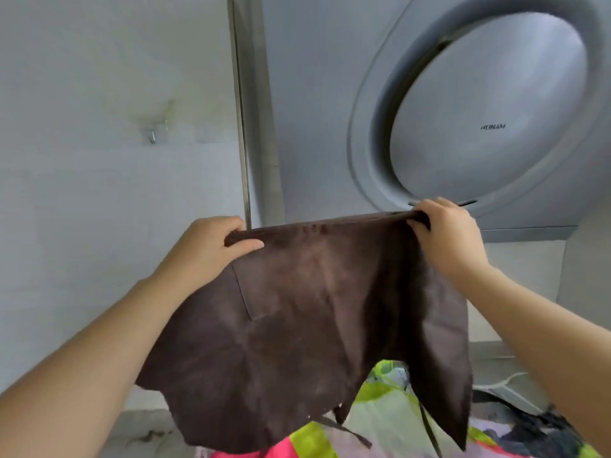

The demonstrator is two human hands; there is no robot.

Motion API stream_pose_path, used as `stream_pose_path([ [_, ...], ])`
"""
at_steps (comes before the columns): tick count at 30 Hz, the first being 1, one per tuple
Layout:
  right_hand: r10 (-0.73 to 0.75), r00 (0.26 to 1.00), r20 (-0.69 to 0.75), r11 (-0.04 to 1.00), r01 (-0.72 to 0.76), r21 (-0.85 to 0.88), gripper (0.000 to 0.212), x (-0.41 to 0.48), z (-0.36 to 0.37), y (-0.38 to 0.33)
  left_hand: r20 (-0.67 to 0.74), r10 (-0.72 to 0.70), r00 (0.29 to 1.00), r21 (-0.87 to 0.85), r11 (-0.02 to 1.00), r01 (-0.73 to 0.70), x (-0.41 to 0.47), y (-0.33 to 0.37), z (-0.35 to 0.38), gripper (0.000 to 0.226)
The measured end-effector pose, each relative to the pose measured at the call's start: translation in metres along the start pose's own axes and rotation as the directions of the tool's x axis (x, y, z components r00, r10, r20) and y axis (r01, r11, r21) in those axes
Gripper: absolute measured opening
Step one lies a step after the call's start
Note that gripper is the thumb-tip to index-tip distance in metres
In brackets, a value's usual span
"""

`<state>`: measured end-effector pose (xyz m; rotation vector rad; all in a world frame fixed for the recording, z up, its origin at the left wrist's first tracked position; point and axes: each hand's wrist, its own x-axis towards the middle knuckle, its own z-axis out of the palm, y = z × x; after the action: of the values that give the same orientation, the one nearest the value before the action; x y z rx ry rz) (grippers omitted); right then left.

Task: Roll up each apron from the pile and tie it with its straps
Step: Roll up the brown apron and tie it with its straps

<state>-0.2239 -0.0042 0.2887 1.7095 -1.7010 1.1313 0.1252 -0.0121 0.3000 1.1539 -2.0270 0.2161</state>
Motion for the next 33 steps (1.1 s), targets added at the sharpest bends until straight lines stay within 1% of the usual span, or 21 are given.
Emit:
stream_pose_path([
  [1,0.017,0.988,0.154,0.998,-0.009,-0.054,0.012,0.002,-0.002,0.000,0.115,-0.004,0.993,0.048,0.999,-0.001,-0.001,-0.003,0.000,0.033],
  [2,0.053,0.922,0.384,0.988,0.008,-0.156,0.019,0.001,-0.002,0.001,0.246,-0.022,0.969,0.108,0.994,-0.004,-0.006,-0.007,0.005,0.034],
  [3,0.108,0.840,0.531,0.974,0.017,-0.224,0.027,-0.001,-0.001,0.003,0.324,-0.046,0.945,0.146,0.989,-0.002,-0.012,-0.012,0.011,0.036],
  [4,0.148,0.805,0.575,0.971,-0.007,-0.240,0.033,-0.001,0.000,0.006,0.335,-0.054,0.941,0.151,0.988,0.003,-0.016,-0.019,0.018,0.035],
  [7,0.172,0.897,0.408,0.981,-0.118,-0.153,0.030,0.005,0.003,0.014,0.274,-0.070,0.959,0.153,0.988,0.028,-0.015,-0.036,0.022,0.021],
  [10,0.213,0.906,0.366,0.977,-0.186,-0.109,0.023,0.006,0.003,0.019,0.268,-0.146,0.952,0.211,0.973,0.090,-0.015,-0.048,0.021,0.013],
  [11,0.209,0.930,0.302,0.978,-0.196,-0.071,0.022,0.006,0.001,0.020,0.202,-0.161,0.966,0.210,0.971,0.117,-0.014,-0.049,0.020,0.010],
  [12,0.210,0.960,0.186,0.977,-0.214,-0.003,0.018,0.007,-0.001,0.021,0.088,-0.163,0.983,0.179,0.973,0.145,-0.013,-0.049,0.019,0.011],
  [13,0.197,0.980,0.023,0.976,-0.198,0.086,0.013,0.006,-0.004,0.021,-0.058,-0.161,0.985,0.122,0.978,0.167,-0.012,-0.044,0.018,0.012],
  [14,0.182,0.973,-0.139,0.974,-0.159,0.162,0.015,0.004,-0.007,0.018,-0.208,-0.163,0.964,0.050,0.983,0.177,-0.013,-0.037,0.016,0.013],
  [15,0.175,0.955,-0.238,0.967,-0.121,0.225,0.021,0.002,-0.010,0.015,-0.316,-0.173,0.933,-0.016,0.984,0.177,-0.013,-0.031,0.016,0.014],
  [16,0.177,0.953,-0.247,0.960,-0.111,0.259,0.026,0.000,-0.011,0.012,-0.349,-0.193,0.917,-0.063,0.981,0.183,-0.014,-0.025,0.016,0.016],
  [18,0.235,0.971,-0.051,0.942,-0.214,0.260,0.030,-0.004,-0.004,0.015,-0.233,-0.242,0.942,-0.088,0.970,0.228,-0.019,-0.022,0.025,0.017],
  [19,0.299,0.953,0.043,0.910,-0.298,0.288,0.029,-0.006,-0.001,0.018,-0.147,-0.264,0.953,-0.088,0.963,0.253,-0.023,-0.022,0.031,0.016],
  [21,0.416,0.903,0.108,0.806,-0.421,0.417,0.028,-0.007,0.000,0.022,-0.010,-0.284,0.959,-0.116,0.953,0.281,-0.032,-0.026,0.040,0.015],
  [22,0.447,0.889,0.098,0.771,-0.438,0.463,0.028,-0.007,0.000,0.024,0.032,-0.284,0.958,-0.133,0.949,0.286,-0.035,-0.027,0.042,0.015],
  [23,0.454,0.888,0.075,0.772,-0.434,0.465,0.027,-0.008,-0.002,0.023,0.064,-0.277,0.959,-0.143,0.948,0.283,-0.037,-0.028,0.043,0.014],
  [26,0.381,0.924,0.019,0.849,-0.358,0.388,0.025,-0.008,-0.008,0.014,0.147,-0.253,0.956,-0.167,0.947,0.276,-0.041,-0.030,0.047,0.007],
  [28,0.351,0.936,-0.022,0.866,-0.315,0.389,0.021,-0.005,-0.011,0.006,0.191,-0.233,0.953,-0.209,0.940,0.272,-0.043,-0.027,0.051,0.014],
  [30,0.376,0.923,-0.084,0.851,-0.308,0.425,0.021,0.000,-0.015,-0.001,0.190,-0.217,0.957,-0.240,0.935,0.260,-0.046,-0.021,0.059,0.026],
  [33,0.443,0.888,-0.123,0.780,-0.314,0.542,0.014,0.006,-0.022,-0.014,0.095,-0.249,0.964,-0.294,0.918,0.266,-0.052,-0.013,0.076,0.042],
])
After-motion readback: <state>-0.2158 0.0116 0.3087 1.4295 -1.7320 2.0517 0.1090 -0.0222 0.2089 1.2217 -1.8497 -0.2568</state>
